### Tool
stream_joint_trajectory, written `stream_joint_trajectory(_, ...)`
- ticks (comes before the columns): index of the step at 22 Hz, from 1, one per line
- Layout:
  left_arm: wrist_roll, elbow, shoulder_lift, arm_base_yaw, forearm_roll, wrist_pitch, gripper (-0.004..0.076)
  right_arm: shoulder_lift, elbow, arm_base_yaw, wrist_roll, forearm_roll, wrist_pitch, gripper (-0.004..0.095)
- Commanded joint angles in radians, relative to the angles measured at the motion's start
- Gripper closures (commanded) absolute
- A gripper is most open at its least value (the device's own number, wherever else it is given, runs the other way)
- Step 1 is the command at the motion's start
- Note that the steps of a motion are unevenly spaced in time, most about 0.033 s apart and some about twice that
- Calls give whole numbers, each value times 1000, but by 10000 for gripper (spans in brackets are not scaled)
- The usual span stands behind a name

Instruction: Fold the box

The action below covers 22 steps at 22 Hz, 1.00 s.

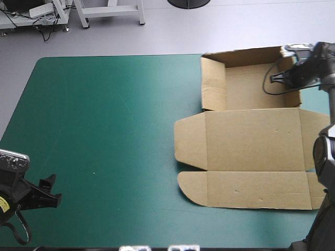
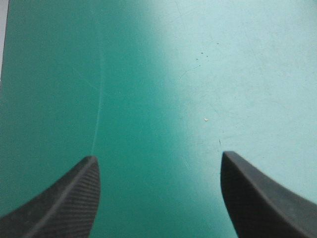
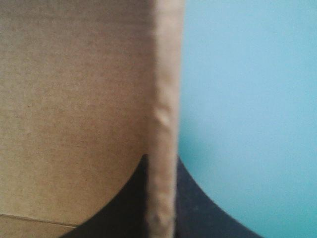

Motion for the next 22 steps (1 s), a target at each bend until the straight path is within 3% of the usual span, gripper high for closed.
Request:
stream_joint_trajectory(1, -8, -22, 6, -4, 29, 42, 232, -23, -34, -112, -32, 130, -19, 926)
stream_joint_trajectory(6, -26, -22, 6, -4, 28, 42, 232, 27, -32, -168, -96, 190, 0, 926)
stream_joint_trajectory(11, -31, -24, 6, -4, 9, 42, 232, 44, -32, -170, -96, 201, -58, 901)
stream_joint_trajectory(13, -36, -24, 6, -4, 7, 42, 232, 44, -34, -172, -96, 165, -87, 738)
stream_joint_trajectory(14, -46, -24, 6, -4, 7, 42, 232, 44, -35, -172, -96, 131, -87, 544)
stream_joint_trajectory(15, -46, -24, 6, -4, 7, 42, 232, 44, -35, -172, -96, 119, -88, 455)
stream_joint_trajectory(16, -46, -24, 6, -4, 5, 42, 232, 44, -36, -180, -61, 112, -97, 249)
stream_joint_trajectory(17, -46, -24, 6, -4, 5, 42, 232, 44, -47, -184, -15, 109, -100, 145)
stream_joint_trajectory(18, -46, -24, 6, -4, 5, 42, 232, 42, -67, -191, 10, 107, -88, 85)
stream_joint_trajectory(22, -46, -24, 6, -4, 9, 42, 232, -46, -184, -201, -7, 207, -71, 72)
